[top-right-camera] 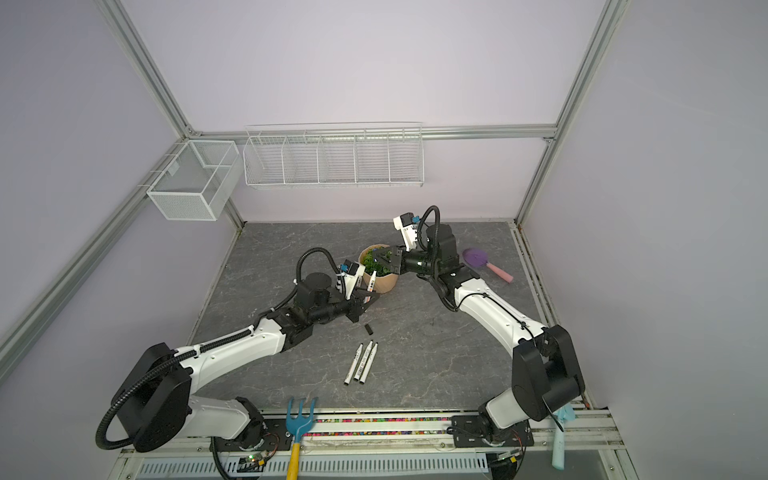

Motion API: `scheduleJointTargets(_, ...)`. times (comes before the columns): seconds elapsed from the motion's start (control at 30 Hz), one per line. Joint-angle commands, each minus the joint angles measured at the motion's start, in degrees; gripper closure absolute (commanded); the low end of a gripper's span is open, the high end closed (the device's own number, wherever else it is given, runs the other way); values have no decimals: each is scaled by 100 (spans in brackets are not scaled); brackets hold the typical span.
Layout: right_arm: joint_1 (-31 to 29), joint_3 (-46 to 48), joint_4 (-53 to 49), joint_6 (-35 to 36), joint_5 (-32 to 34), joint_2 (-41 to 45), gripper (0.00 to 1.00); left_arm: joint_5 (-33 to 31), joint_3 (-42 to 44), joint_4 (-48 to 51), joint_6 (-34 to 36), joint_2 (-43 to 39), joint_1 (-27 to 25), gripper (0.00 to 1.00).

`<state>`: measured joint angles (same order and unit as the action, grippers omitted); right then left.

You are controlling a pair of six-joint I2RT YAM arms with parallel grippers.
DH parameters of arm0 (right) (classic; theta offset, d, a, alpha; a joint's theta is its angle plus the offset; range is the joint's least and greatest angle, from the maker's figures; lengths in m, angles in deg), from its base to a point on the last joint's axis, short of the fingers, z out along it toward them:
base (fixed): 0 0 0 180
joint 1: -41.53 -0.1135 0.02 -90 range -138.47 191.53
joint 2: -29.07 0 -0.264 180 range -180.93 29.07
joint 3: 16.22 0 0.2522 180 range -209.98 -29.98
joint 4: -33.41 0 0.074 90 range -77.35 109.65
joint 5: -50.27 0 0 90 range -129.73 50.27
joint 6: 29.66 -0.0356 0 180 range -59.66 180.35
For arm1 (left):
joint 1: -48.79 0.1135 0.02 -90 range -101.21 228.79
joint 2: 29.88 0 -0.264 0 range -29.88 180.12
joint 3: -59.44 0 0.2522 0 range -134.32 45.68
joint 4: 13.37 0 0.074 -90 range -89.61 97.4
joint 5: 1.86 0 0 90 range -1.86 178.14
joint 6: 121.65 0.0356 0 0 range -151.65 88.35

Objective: Insert the pens into the pen caps
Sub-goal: 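Lift the blue cap and carry it toward the marker in the left gripper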

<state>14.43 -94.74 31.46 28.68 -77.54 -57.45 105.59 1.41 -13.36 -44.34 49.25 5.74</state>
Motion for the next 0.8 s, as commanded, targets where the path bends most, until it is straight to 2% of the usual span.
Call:
scheduleJointTargets(0.0,-59,94,-36,81,-114,-95,93,64,-208,-107,135,28,-2,100)
scheduleJointTargets(0.77,-74,268,-365,353,2,140,93,-113,-186,-204,114,55,-2,100)
